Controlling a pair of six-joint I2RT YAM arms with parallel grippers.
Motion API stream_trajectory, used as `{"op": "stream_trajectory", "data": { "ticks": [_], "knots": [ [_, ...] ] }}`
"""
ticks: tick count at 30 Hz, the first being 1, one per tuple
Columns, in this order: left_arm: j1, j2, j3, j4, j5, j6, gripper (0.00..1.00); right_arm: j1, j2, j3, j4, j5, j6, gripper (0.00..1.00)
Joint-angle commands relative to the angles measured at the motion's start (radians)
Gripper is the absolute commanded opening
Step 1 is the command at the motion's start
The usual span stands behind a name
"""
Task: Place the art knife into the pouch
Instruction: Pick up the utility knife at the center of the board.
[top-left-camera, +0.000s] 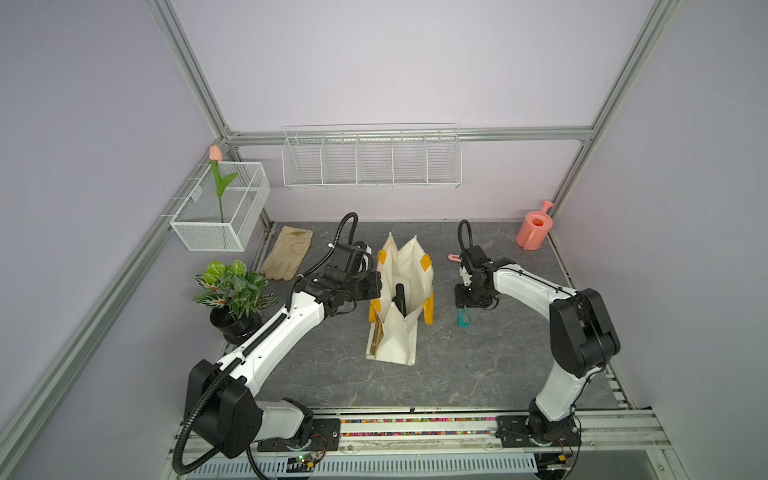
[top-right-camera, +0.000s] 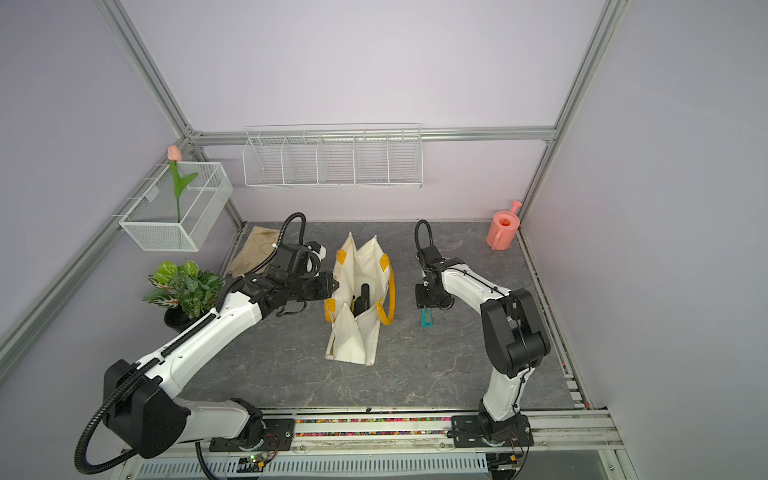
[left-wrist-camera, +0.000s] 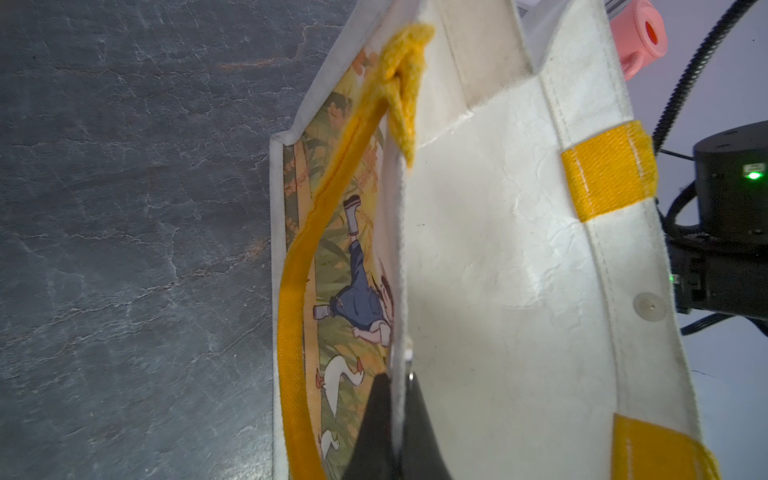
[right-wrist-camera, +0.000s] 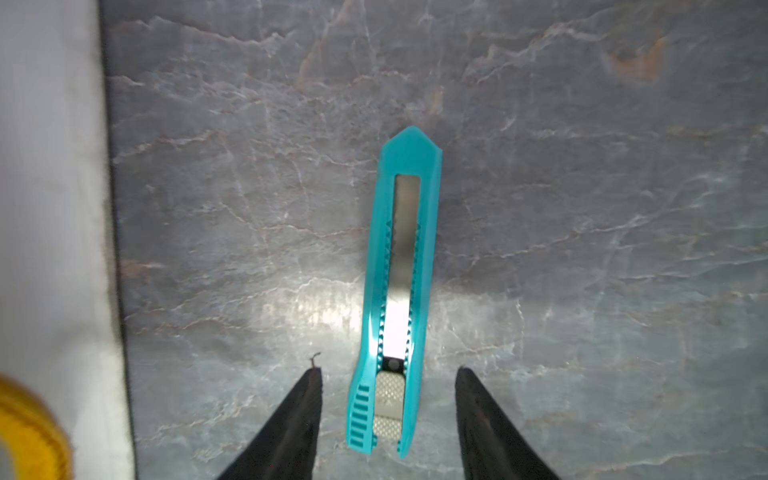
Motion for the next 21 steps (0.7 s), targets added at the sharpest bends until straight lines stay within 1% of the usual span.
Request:
{"op": "stream_trajectory", "data": {
  "ticks": [1,8,19,21],
  "knots": [
    [0.003,0.006,0.002,-0.029,0.007,-0.001,0.0,0.004,0.037,-0.012,0.03,-0.015,0.004,0.53],
    [0.003,0.012,-0.006,-0.023,0.018,-0.001,0.0,0.01,0.085,-0.001,0.036,-0.002,0.001,0.51],
    [0.003,0.009,-0.004,-0.024,0.012,-0.002,0.0,0.019,0.134,0.021,0.019,0.059,-0.007,0.42],
    [0.002,0.007,-0.009,-0.02,0.012,-0.002,0.0,0.02,0.134,0.016,0.013,0.071,-0.008,0.38]
  ]
}}
